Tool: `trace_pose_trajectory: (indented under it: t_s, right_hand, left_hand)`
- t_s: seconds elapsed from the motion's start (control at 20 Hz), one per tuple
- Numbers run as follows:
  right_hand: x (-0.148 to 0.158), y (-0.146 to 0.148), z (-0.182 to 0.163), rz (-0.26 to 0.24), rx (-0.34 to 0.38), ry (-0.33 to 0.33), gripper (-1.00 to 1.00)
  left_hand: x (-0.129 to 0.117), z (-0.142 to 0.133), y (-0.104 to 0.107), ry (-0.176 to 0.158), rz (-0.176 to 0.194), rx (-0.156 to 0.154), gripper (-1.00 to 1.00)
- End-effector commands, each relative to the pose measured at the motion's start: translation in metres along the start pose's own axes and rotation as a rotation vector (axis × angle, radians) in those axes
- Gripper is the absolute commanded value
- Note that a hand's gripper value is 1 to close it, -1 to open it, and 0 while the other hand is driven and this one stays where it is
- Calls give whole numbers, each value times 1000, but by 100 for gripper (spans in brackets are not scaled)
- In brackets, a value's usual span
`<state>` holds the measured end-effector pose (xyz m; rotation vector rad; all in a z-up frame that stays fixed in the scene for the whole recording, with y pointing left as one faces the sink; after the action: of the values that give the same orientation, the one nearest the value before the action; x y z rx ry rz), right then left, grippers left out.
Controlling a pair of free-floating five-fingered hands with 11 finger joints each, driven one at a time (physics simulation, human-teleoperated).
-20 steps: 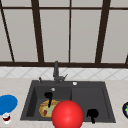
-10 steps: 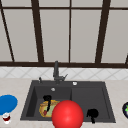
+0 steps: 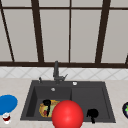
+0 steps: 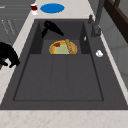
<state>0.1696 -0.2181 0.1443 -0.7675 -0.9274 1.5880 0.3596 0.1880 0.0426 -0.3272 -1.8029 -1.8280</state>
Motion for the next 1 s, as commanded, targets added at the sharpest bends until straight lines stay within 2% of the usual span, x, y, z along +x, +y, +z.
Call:
trace_pose_trajectory:
  t_s: [0.0, 0.3, 0.35, 0.45, 0.6, 0.65, 0.7, 0.9, 0.95]
  right_hand:
    - [0, 0, 0, 0, 0, 0, 0]
    - [0, 0, 0, 0, 0, 0, 0]
    - [0, 0, 0, 0, 0, 0, 0]
    - [0, 0, 0, 0, 0, 0, 0]
    - [0, 0, 0, 0, 0, 0, 0]
    - [0, 0, 0, 0, 0, 0, 0]
    - [0, 0, 0, 0, 0, 0, 0]
    - [0, 0, 0, 0, 0, 0, 0]
    - [0, 0, 0, 0, 0, 0, 0]
  left_hand:
    - [-3, 3, -6, -9, 4, 14, -100]
    - [-9, 0, -16, -2, -8, 3, -100]
    - [-1, 2, -27, -9, -9, -1, -100]
    - [13, 3, -37, -22, 4, -14, -100]
    - [15, 5, -48, -20, 73, -26, -100]
    - [5, 5, -45, -10, 88, -17, -100]
    - [2, 5, -43, -8, 78, -2, -100]
    - [-19, -1, -35, -6, 55, -3, -100]
    - [-24, -2, -33, -10, 48, 5, -100]
